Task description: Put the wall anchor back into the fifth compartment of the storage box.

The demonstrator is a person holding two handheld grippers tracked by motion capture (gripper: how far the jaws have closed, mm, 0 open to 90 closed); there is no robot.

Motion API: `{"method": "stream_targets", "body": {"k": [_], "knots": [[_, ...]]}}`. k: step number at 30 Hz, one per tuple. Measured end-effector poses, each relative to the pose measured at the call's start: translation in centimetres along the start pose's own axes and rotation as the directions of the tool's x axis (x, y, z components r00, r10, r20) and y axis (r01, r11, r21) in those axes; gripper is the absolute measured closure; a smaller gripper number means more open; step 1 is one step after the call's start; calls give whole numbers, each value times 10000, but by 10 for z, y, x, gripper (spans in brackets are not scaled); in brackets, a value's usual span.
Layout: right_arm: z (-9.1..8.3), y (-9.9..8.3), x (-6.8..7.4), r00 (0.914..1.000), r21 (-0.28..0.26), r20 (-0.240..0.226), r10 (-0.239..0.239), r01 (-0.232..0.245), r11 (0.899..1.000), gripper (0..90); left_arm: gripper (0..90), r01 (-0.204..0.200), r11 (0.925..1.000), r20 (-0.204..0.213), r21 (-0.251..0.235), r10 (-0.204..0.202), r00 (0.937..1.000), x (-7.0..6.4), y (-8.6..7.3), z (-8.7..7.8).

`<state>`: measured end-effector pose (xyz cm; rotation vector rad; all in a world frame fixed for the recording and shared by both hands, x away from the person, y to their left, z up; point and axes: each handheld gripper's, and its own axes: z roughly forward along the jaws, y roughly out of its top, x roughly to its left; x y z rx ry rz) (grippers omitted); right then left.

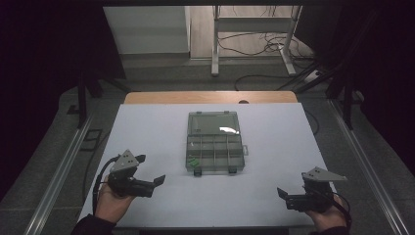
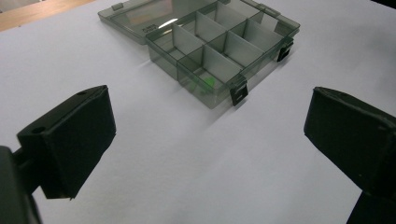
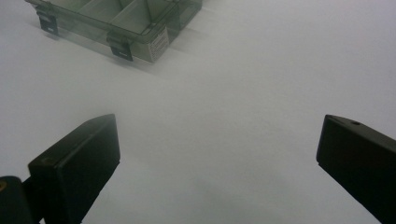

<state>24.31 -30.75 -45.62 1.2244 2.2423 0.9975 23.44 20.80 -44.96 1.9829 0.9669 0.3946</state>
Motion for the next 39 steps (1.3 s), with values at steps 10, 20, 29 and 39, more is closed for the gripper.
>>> {"method": "stream_targets", "body": {"k": [10, 20, 29, 39], "knots": [[0, 0, 0, 10000, -26, 15, 5, -5, 10000, 0, 18, 132, 9999, -98, 58, -132, 9999, 3, -7, -8], [0, 0, 0, 10000, -22, 28, 13, -13, 10000, 0, 11, 279, 9996, -323, 13, -278, 9991, 6, -15, -19], [0, 0, 0, 10000, -26, 46, 21, -21, 10000, 0, 7, 362, 9993, -503, 30, -360, 9981, 8, -21, -27], [0, 0, 0, 10000, -2, 45, 29, -29, 10000, 0, 7, 533, 9986, -581, -29, -533, 9969, 10, -27, -34]]}}
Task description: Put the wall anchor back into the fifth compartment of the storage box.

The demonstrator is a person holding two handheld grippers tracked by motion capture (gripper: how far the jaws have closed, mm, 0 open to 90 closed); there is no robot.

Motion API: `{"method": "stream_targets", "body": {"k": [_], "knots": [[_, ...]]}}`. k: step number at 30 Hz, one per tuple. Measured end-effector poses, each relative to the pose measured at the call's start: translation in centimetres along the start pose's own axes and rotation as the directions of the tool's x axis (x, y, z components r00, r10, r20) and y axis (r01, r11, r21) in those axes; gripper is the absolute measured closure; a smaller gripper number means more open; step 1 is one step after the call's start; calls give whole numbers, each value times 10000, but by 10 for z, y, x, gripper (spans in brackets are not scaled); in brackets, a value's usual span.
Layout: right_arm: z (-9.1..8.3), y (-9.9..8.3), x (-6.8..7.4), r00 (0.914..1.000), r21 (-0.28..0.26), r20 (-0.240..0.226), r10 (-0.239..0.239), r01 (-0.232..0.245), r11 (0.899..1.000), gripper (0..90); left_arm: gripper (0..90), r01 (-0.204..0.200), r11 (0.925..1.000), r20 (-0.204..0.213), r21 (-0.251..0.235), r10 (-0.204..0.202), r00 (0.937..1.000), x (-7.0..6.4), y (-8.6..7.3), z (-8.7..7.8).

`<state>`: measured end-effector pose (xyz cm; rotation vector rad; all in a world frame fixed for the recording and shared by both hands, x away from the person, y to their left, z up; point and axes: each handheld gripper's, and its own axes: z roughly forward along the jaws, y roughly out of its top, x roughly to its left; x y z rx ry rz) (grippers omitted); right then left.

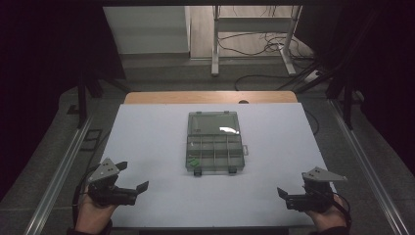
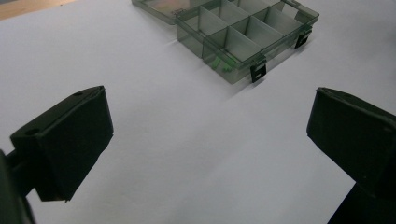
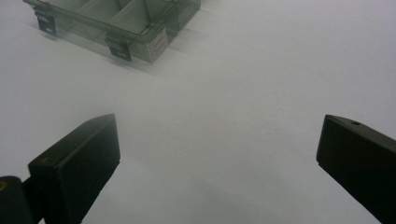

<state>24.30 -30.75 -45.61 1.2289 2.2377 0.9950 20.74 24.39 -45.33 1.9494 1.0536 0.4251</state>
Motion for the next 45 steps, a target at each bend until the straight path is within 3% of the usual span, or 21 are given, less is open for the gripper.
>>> {"method": "stream_targets", "body": {"k": [33, 45], "knots": [[0, 0, 0, 10000, 19, 31, 17, -17, 10000, 0, 0, 458, 9988, -240, 162, -454, 9987, 10, -19, -20], [1, 0, 0, 10000, 62, 51, 0, -1, 10000, 0, 0, 554, 9973, -333, 487, -538, 9980, 12, -22, -23]]}}
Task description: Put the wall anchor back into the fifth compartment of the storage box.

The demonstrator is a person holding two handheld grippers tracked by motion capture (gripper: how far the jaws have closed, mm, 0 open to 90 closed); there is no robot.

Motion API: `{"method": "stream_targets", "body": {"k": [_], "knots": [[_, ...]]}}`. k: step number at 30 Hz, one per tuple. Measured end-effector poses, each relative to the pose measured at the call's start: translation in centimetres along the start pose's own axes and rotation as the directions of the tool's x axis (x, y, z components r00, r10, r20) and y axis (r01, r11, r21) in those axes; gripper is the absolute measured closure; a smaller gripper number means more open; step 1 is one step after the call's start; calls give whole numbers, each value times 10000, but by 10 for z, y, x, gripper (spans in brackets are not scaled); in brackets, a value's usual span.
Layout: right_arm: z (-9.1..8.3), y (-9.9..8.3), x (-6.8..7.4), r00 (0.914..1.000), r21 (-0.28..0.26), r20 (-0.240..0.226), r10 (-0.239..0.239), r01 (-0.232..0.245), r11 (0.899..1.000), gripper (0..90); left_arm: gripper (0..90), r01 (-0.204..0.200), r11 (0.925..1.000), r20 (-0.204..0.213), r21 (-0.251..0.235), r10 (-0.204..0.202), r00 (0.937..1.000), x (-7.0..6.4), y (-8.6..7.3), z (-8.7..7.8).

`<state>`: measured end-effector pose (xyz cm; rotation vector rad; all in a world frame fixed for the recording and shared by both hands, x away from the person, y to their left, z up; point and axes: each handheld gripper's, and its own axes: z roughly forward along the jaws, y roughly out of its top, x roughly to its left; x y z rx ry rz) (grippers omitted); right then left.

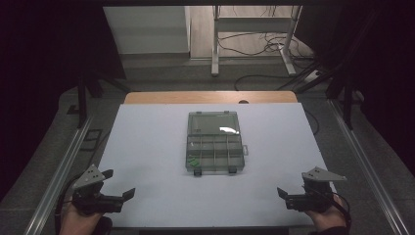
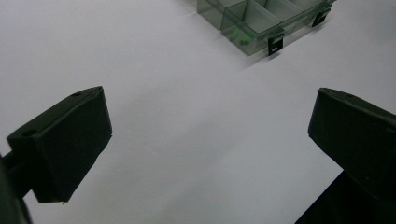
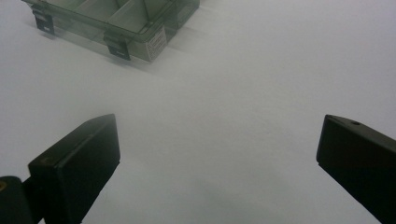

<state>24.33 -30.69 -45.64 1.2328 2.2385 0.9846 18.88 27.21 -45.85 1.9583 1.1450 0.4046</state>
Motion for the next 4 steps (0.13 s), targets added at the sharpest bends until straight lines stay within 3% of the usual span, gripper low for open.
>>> {"method": "stream_targets", "body": {"k": [4], "knots": [[0, 0, -1, 10000, 7, 13, 7, -7, 10000, 0, 0, -48, 10000, -16, 53, 48, 10000, -1, 1, 1]]}}
